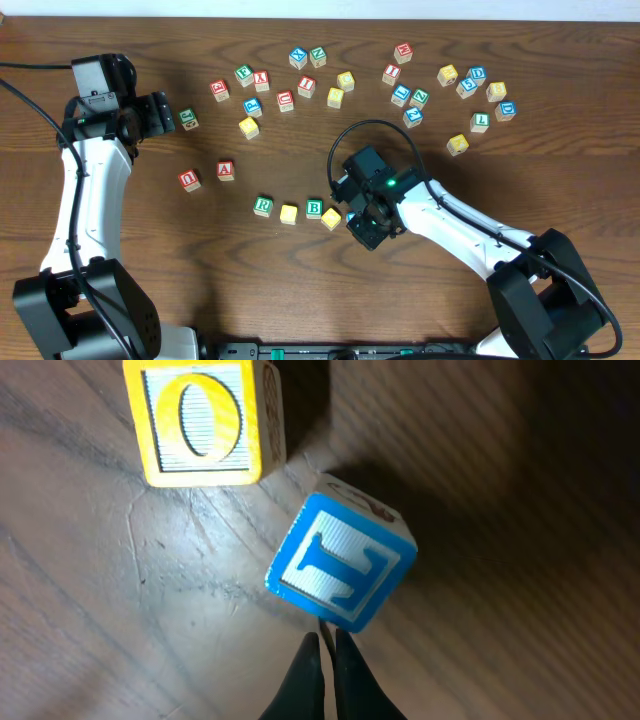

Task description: Spell out ROBOT

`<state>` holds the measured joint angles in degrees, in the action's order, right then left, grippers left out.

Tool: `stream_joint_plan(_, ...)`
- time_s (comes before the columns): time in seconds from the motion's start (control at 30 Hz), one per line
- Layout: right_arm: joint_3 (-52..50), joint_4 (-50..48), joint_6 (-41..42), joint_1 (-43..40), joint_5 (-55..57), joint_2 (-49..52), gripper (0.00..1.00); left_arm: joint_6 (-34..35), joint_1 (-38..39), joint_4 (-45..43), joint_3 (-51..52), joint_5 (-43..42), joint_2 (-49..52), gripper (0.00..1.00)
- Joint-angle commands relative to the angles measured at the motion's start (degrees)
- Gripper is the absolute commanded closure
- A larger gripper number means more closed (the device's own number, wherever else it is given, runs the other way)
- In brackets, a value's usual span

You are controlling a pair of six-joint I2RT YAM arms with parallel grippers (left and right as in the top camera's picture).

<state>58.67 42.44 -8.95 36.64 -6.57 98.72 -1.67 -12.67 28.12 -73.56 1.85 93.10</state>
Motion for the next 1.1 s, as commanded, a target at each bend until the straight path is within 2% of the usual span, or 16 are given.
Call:
stream_joint_plan(0.0,-2.49,-0.92,-4.07,-0.28,-0.46,-0.15,0.99,0.28,-0.13,0.15,0.26,0.11,-1.27,0.09)
stream_joint_plan(0.37,-6.51,-7.74,-6.45,-0.46,-0.22,-0.15,0.99,0.28,-0.11,0.15,0.26,0.11,-1.27,0.09)
stream_joint_plan(0.7,-6.51,-14.4,1.57,-2.56,0.26,-0.15,0.99,0.28,-0.11,0.15,0.26,0.11,-1.27,0.09)
stream_joint_plan(1.07,-6.51,-19.23,2.71,-4.13,-0.85,-0.15,0.99,0.28,-0.11,0.13,0.26,0.11,-1.27,0.09)
